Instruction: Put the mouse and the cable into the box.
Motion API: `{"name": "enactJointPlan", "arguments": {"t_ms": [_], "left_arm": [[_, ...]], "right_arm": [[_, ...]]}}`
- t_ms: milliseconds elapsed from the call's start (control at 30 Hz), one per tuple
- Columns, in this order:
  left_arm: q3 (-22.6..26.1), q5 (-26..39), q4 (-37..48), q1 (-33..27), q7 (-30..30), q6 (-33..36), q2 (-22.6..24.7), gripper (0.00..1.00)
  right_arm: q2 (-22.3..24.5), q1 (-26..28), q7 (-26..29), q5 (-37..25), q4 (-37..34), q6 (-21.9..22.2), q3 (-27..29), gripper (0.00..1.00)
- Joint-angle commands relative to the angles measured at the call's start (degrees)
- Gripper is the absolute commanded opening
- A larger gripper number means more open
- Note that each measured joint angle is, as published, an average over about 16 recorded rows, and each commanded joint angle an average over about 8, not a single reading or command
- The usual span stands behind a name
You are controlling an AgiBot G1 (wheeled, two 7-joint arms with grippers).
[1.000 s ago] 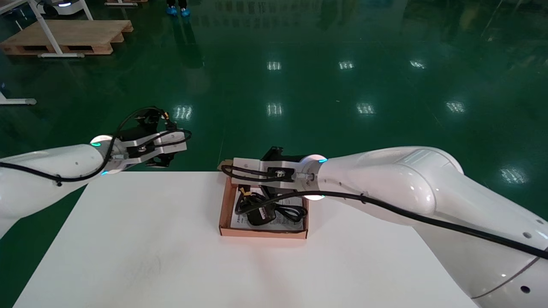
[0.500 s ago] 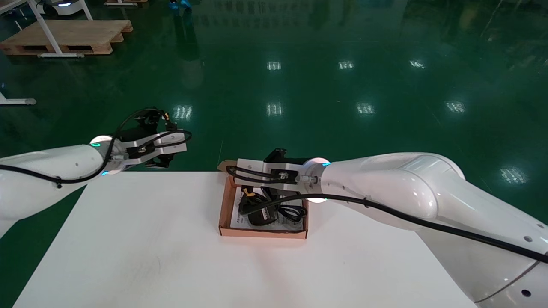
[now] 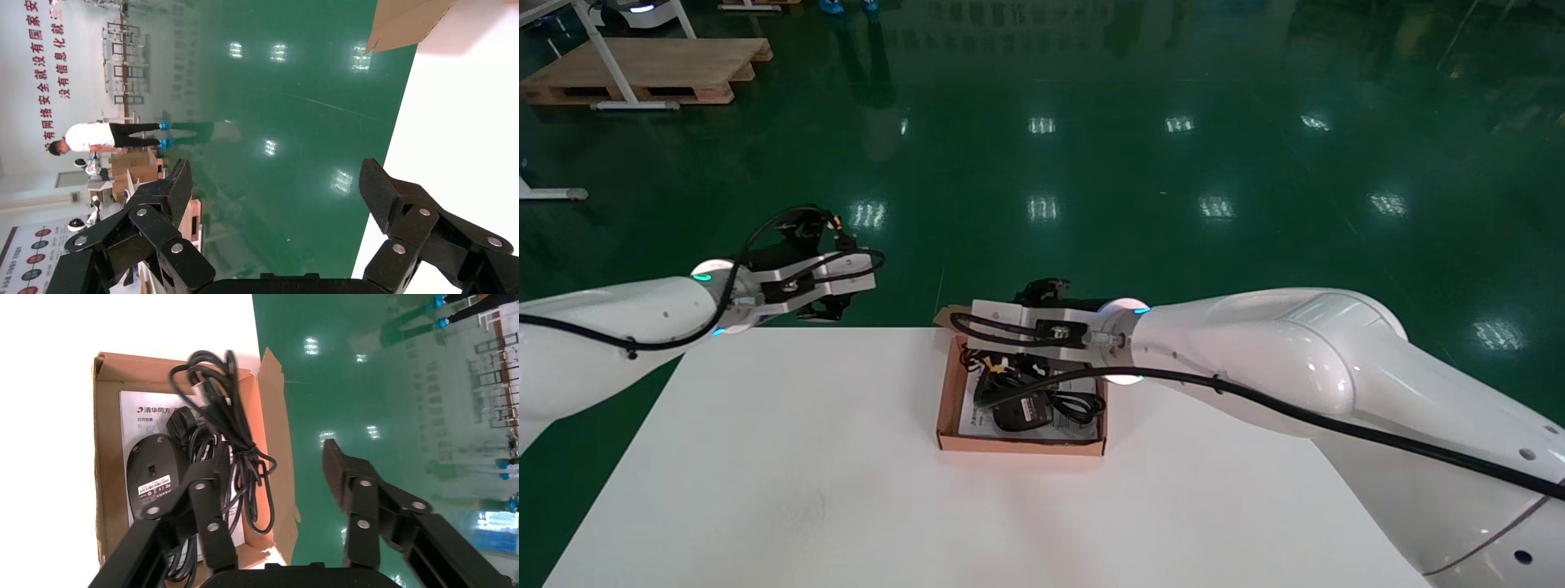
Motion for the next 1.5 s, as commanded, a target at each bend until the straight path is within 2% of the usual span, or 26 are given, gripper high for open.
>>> {"name": "enactJointPlan", "arguments": {"t_ms": [33, 400, 533, 1233, 1500], "left_arm": [[0.0, 0.0, 0.0, 0.0, 0.0, 0.0, 0.0, 1.00], [-0.1, -0.1, 0.1, 0.0, 0.1, 0.0, 0.0, 1.00], [-0.1, -0.1, 0.1, 0.0, 0.1, 0.0, 0.1, 1.00], [-0.2, -0.4, -0.1, 0.1, 0.1, 0.2, -0.1, 1.00], [-3.9, -7.2, -3.8, 3.0, -0.8, 6.4, -2.8, 1.00]], "right_arm": [[0.0, 0.0, 0.0, 0.0, 0.0, 0.0, 0.0, 1.00], [0.1, 0.0, 0.0, 0.2, 0.0, -0.2, 0.2, 1.00], [1.2, -0.9, -0.4, 2.4, 0.5, -1.4, 1.4, 1.00], [16.1, -12.3, -6.0, 31.0, 7.1, -16.8, 16.2, 1.00], [21.8, -16.7, -8.2, 42.0, 9.7, -22.7, 21.9, 1.00]]}}
